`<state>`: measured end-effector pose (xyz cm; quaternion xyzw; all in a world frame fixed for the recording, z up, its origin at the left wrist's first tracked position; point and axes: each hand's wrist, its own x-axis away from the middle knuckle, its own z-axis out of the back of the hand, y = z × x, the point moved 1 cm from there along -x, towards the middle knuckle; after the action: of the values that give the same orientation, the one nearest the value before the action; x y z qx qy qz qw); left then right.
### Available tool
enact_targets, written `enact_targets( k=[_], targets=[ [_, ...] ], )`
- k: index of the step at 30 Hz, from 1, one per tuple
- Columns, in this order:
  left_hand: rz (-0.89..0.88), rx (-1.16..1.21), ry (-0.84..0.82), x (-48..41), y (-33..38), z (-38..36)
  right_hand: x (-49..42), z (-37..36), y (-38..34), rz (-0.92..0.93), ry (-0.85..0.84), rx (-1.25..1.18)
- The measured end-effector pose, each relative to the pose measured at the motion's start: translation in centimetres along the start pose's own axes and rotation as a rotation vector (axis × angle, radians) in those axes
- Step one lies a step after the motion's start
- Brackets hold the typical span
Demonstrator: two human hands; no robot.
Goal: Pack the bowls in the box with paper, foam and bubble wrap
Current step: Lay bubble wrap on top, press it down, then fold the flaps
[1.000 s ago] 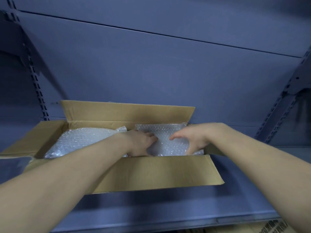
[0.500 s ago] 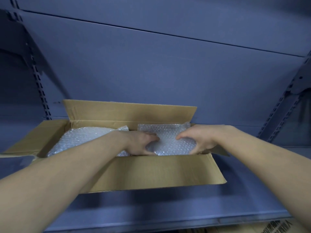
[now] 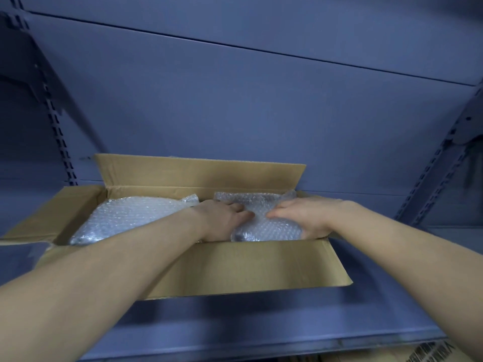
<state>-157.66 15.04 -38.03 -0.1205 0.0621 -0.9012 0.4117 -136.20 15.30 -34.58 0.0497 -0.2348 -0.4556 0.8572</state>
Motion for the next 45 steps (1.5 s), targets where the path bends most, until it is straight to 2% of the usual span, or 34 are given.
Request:
enact_targets(
  k=[8, 11, 17, 21, 27, 35, 42, 45],
  targets=[
    [0.006, -0.096, 0.044, 0.1, 0.2, -0.4, 0.8, 1.8, -0.2, -0.029, -0.046, -0.131],
    [-0.005, -0.047, 0.026, 0.0, 0.0, -0.6, 1.3, 2.5, 0.0, -0.039, -0.024, -0.201],
    [-0.030, 0.145, -0.031, 1.0, -1.3, -0.5, 0.1, 0.4, -1.2, -0.048, -0.057, 0.036],
    [-0.024, 0.093, -0.052, 1.5, -2.0, -0.6, 0.0, 0.3, -1.8, -0.064, -0.048, 0.125],
    [0.007, 0.072, -0.086, 1.6, -1.6, -0.1, 0.4, 0.6, -0.7, -0.104, -0.085, 0.023],
    [0.048, 0.003, -0.052, 1.6, -1.9, -0.9, 0.2, -0.7, 0.0, -0.118, -0.074, 0.090],
    [0.023, 0.167, -0.064, 2.7, -3.2, -0.3, 1.3, 0.0, 1.3, -0.062, 0.008, 0.022],
    [0.014, 0.133, -0.082, 2.8, -3.4, -0.5, 1.2, 0.2, 1.3, -0.051, 0.027, 0.049]
  ],
)
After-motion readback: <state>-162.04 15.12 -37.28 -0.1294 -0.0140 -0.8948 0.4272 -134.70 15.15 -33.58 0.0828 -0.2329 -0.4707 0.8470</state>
